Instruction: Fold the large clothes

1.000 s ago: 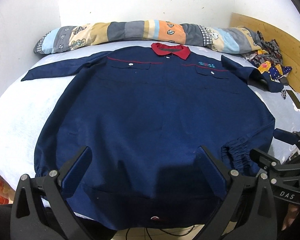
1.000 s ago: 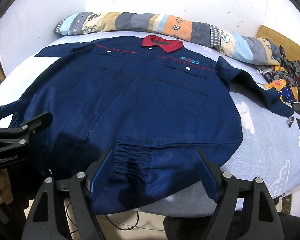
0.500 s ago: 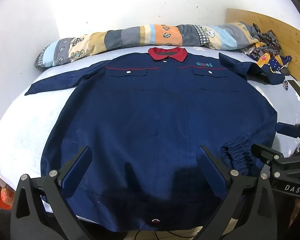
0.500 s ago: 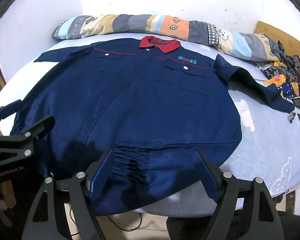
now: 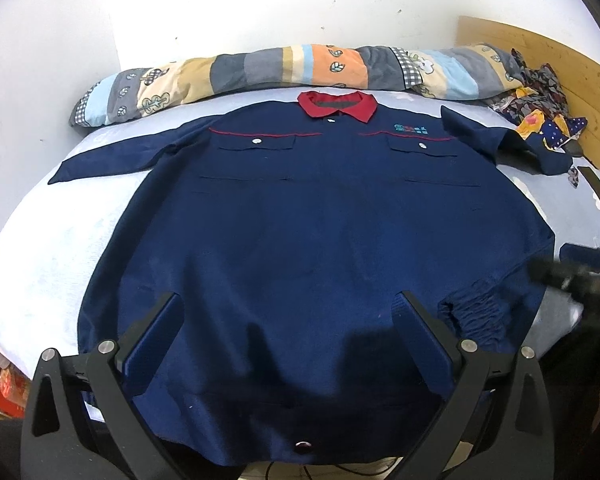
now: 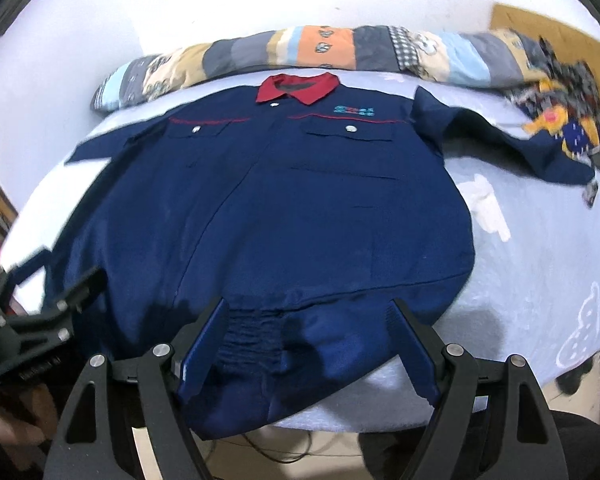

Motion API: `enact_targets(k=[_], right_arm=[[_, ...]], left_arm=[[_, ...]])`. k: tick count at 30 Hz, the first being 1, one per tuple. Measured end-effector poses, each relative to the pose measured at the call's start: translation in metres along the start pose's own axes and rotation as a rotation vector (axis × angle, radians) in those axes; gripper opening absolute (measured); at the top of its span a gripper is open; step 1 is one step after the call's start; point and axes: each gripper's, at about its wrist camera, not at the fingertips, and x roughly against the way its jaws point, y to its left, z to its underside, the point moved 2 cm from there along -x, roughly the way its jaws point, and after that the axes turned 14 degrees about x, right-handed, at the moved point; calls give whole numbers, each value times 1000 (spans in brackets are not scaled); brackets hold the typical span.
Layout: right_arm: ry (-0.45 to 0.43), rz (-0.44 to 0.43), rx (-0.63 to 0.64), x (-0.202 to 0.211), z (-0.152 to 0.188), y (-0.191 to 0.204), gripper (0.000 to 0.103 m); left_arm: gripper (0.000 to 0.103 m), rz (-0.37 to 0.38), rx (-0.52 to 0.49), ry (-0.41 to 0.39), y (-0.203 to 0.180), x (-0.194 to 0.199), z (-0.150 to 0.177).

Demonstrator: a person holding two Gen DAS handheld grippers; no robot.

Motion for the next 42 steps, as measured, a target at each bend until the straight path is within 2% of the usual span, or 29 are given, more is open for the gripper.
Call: enact_targets(k=[4, 6, 10, 13, 17, 19, 20, 21, 24, 27, 31, 32, 34, 35, 38, 40, 41, 42], right_arm=[[-19, -102, -170, 11, -10, -42, 83], [-23, -149, -271, 13, -13, -78, 83], [-51, -176, -514, 18, -11, -156, 84], [-47, -143, -630, 17, -4, -212, 84], [-33, -75, -751, 5, 4, -278, 85], [-45, -57, -837, -6, 6, -313, 83], [-63, -53, -880, -11, 8, -330, 81], [-84, -42, -940, -18, 13, -352, 72], [-122, -34, -1045, -41, 18, -394, 64], [-99, -10, -1124, -66, 18, -417, 64], [-56, 22, -1166, -91, 18, -434, 64], [-39, 47, -1162, -94, 18, -440, 62], [44, 164, -1150, -102, 17, -450, 58], [42, 177, -1161, -105, 17, -455, 56], [61, 185, -1167, -122, 21, -472, 53], [43, 167, -1149, -132, 18, -479, 53], [37, 167, -1121, -136, 13, -482, 48], [14, 167, -1102, -137, 10, -485, 14]], left_arm=[[103, 25, -4, 8, -11, -7, -13], [103, 43, -14, 4, -19, -13, -23], [103, 61, -82, -22, -43, -35, -48], [103, 79, -103, -37, -58, -56, -67], [103, 116, -85, 32, -72, -83, -80], [103, 135, -87, 37, -75, -84, -80], [103, 138, -101, 35, -77, -84, -80], [103, 138, -117, 34, -79, -84, -80], [103, 147, -130, 44, -81, -86, -80], [103, 154, -110, 79, -80, -93, -82], [103, 169, -84, 109, -78, -99, -85], [103, 169, -86, 108, -78, -99, -84], [103, 170, -91, 107, -78, -99, -84], [103, 172, -91, 109, -78, -99, -84], [103, 174, -95, 120, -79, -102, -83], [103, 175, -93, 131, -79, -104, -83], [103, 175, -91, 134, -79, -105, -83], [103, 175, -89, 137, -79, -106, -83]])
